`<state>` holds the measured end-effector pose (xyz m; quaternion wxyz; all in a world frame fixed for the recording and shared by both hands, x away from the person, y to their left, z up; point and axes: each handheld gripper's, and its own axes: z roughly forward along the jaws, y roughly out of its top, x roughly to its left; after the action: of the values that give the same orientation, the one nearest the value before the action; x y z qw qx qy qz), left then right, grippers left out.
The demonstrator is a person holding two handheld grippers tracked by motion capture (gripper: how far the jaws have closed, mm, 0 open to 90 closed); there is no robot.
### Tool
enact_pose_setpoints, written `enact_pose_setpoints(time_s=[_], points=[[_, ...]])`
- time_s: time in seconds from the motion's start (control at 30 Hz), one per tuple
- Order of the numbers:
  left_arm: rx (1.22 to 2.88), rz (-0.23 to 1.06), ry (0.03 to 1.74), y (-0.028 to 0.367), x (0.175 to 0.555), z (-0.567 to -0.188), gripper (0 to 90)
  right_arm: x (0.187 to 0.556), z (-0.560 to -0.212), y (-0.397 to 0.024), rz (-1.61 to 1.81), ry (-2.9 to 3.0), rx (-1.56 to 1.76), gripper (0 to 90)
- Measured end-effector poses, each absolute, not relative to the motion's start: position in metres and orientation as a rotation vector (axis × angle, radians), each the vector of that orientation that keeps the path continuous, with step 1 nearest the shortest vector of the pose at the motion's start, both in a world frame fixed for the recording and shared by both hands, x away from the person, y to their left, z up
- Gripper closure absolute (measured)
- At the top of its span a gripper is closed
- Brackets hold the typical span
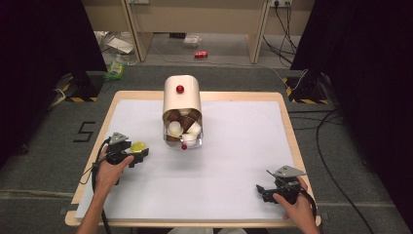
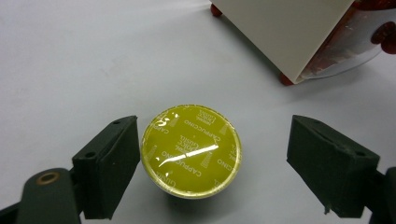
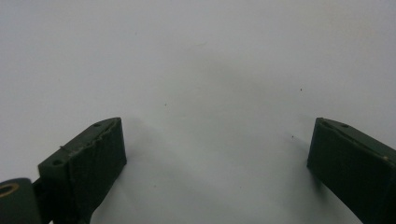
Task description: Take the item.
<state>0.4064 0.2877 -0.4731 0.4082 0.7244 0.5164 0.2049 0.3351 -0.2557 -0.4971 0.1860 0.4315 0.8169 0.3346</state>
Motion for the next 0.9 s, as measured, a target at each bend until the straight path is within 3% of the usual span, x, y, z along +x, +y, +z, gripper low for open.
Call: enact_pose_setpoints(time_s=[0.9], points=[[1.821,0.554,1.278,0.292,0.365,-0.478,16.4,0.335,-0.497,-0.256,0.942,2.301,1.215,4.8]])
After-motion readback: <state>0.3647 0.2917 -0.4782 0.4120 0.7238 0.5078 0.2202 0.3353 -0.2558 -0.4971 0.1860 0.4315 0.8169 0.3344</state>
